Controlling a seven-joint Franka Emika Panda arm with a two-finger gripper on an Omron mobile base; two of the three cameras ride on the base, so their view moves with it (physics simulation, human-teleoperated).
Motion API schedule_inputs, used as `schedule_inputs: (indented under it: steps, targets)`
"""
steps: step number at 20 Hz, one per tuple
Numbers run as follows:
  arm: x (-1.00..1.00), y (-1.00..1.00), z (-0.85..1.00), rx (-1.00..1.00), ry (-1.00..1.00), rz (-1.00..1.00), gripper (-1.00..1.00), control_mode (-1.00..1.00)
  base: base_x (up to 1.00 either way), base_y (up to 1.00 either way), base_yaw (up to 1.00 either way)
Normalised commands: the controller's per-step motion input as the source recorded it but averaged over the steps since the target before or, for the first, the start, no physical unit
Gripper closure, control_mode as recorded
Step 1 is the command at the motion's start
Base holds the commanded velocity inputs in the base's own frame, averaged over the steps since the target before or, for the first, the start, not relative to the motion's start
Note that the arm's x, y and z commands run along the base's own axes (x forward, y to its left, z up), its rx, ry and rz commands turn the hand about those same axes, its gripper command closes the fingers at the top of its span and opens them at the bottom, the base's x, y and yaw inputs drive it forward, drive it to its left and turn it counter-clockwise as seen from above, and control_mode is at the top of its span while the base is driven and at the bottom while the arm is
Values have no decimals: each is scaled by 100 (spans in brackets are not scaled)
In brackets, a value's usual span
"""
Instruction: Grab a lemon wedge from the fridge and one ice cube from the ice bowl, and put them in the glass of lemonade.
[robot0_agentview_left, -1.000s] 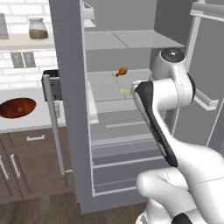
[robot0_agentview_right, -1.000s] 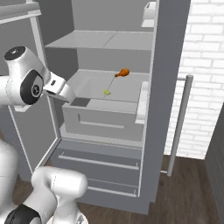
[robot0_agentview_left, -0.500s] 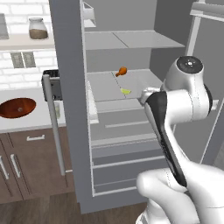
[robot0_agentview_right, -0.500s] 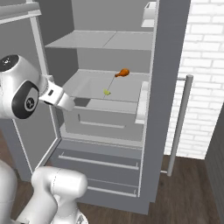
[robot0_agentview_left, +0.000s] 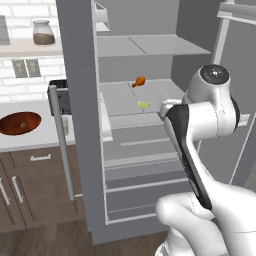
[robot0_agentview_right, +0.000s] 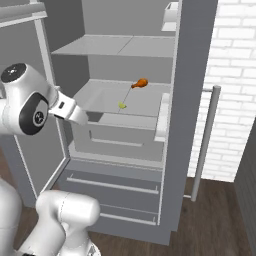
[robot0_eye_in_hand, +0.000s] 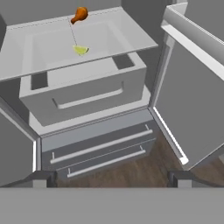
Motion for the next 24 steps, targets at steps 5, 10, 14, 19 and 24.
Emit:
schedule_inputs:
  steps: [5,10,14,19,24]
  targets:
    - [26,0,0,0,0,0,-100,-100,0,0,0]
    - [5,0,0,0,0,0,-100,100,57,0,0]
    - [0,0,0,0,0,0,-100,100,100,-2,0]
    - [0,-10,-5,0,0,1,-100,-100,50,-9,0]
    - [-5,-48,-39,-1,8,18,-100,-100,0,0,0]
